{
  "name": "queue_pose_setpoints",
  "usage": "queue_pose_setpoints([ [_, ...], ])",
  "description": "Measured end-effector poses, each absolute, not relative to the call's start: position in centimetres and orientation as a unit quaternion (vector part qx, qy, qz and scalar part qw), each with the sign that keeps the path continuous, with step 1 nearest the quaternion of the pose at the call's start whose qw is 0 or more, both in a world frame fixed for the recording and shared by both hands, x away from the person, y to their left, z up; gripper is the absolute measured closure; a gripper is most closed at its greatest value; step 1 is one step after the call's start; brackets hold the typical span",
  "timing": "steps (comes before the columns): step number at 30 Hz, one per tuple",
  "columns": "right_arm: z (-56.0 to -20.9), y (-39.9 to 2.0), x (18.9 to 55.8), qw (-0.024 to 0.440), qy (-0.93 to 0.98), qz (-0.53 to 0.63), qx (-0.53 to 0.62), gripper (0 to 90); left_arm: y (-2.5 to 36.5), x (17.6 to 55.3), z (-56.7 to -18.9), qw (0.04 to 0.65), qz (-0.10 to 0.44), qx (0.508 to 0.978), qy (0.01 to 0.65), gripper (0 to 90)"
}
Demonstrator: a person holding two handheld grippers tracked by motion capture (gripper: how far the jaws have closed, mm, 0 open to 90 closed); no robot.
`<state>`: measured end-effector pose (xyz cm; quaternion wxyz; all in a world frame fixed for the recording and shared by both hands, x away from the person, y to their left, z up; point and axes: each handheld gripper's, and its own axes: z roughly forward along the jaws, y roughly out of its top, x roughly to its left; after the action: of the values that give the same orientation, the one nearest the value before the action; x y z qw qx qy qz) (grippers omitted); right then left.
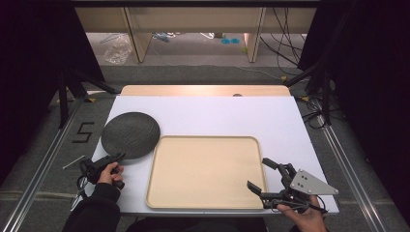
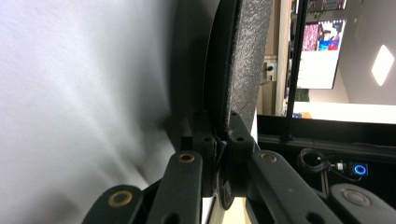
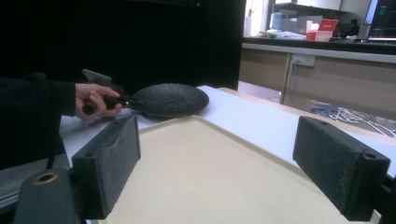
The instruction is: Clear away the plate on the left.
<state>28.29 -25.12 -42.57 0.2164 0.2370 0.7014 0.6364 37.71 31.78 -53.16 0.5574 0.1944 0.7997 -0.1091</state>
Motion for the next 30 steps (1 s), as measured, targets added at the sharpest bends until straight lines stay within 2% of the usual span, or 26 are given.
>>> queue_pose_setpoints([
  [6,-42.6,-25.1,28.3,0.219,0.698,0.639,0.236,15.9,31.5,37.8,-52.9,0.560,-0.116,0.200,0.795,86.0],
  [13,-42.6,-25.1,28.3,0.218,0.698,0.639,0.238,15.9,31.5,37.8,-52.7,0.581,-0.131,0.176,0.784,86.0],
  [30,-42.6,-25.1,28.3,0.222,0.697,0.640,0.235,15.9,30.2,37.8,-51.6,0.592,-0.152,0.196,0.767,85.9],
])
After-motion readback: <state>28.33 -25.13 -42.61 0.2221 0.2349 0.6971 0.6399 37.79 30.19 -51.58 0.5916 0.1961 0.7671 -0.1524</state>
